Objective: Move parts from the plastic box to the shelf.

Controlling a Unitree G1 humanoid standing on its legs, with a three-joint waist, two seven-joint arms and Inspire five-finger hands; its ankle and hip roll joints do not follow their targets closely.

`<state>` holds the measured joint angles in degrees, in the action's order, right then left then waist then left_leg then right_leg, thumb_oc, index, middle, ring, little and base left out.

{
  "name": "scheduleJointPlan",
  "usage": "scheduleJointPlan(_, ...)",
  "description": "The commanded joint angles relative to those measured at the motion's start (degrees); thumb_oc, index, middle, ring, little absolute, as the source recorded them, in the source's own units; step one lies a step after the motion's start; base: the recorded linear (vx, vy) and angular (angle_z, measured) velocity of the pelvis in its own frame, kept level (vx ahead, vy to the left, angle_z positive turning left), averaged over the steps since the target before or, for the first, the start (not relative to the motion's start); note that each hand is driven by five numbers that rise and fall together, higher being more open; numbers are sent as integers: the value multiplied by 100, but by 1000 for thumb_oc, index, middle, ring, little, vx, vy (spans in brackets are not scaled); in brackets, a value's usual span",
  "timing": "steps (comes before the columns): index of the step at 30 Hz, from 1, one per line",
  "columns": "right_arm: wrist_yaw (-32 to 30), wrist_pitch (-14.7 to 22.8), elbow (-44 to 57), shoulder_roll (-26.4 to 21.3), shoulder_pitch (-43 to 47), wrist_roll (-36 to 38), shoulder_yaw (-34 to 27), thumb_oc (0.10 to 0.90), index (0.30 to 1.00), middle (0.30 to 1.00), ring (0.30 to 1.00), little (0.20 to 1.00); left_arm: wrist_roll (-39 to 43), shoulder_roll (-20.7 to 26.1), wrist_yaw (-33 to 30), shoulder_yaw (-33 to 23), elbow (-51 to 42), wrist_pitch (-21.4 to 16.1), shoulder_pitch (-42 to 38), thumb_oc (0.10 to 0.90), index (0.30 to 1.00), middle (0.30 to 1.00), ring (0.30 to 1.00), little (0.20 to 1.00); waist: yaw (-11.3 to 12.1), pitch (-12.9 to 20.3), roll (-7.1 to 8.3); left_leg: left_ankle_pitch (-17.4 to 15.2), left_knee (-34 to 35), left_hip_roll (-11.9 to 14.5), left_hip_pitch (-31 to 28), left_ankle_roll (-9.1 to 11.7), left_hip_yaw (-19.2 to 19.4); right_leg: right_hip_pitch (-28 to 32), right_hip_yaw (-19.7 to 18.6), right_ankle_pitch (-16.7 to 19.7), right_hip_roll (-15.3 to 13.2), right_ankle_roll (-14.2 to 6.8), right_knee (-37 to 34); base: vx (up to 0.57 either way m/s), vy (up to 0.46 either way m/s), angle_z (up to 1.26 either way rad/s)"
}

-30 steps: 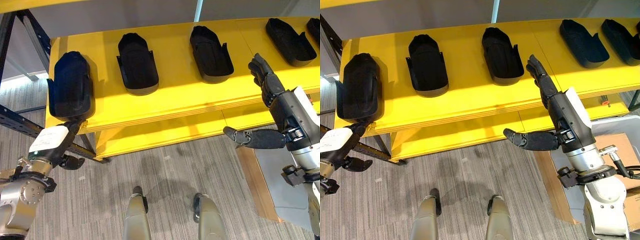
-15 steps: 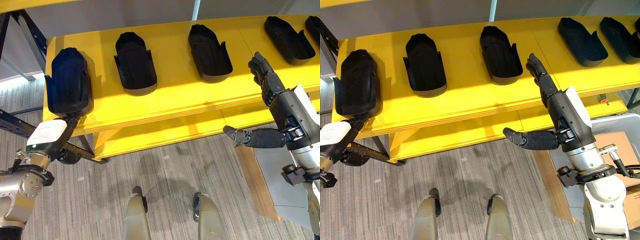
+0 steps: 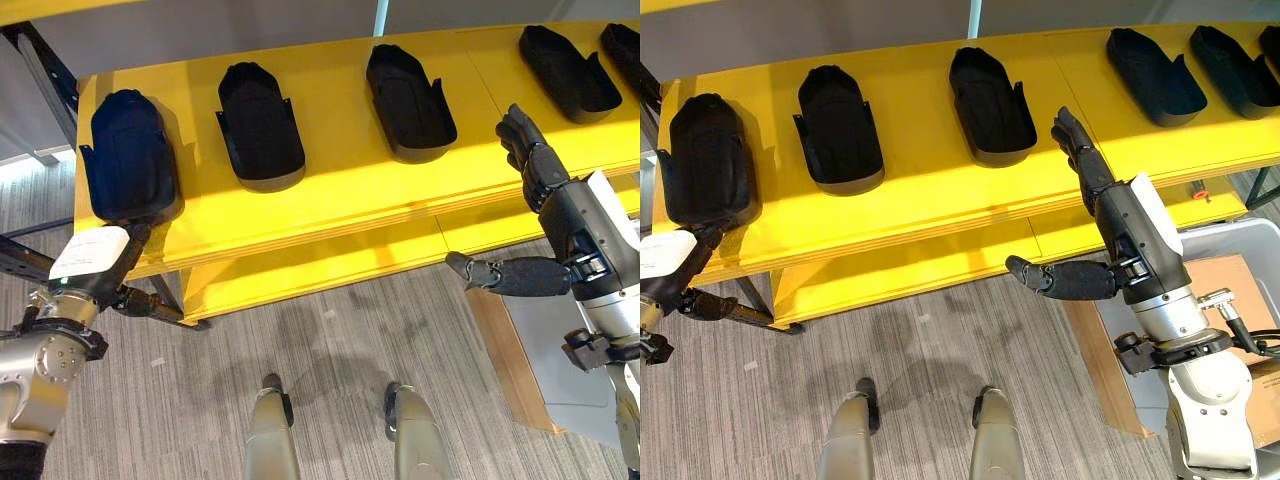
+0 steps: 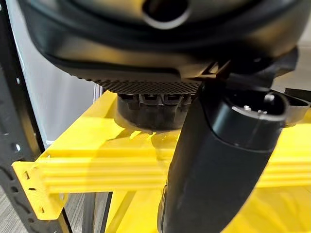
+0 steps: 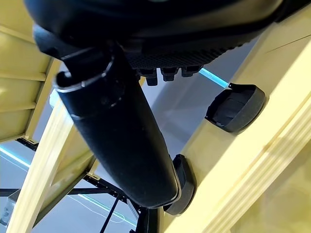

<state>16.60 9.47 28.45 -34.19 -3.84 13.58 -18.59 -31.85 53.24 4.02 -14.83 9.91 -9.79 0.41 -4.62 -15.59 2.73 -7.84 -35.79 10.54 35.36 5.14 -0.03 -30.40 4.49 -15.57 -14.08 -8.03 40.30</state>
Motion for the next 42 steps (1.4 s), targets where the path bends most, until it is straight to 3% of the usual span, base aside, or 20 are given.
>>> scheduleJointPlan(1,-262,469,243,-215,607,231,-165,900,1000,1000,1000,1000,137,701,-548,-244,50,32,-715,900,1000,1000,1000,1000,-91,190,-30,-341,46,-158,-265,-388,102,343,100,-194,280,448,-133,0,0,0)
scheduleJointPlan(42,-230,473,238,-242,542,246,-172,900,1000,1000,1000,1000,114,1077,-648,-97,549,158,-1130,900,1000,1000,1000,1000,-132,185,-38,-358,0,-140,-220,-396,130,306,58,-177,290,444,-126,0,0,0)
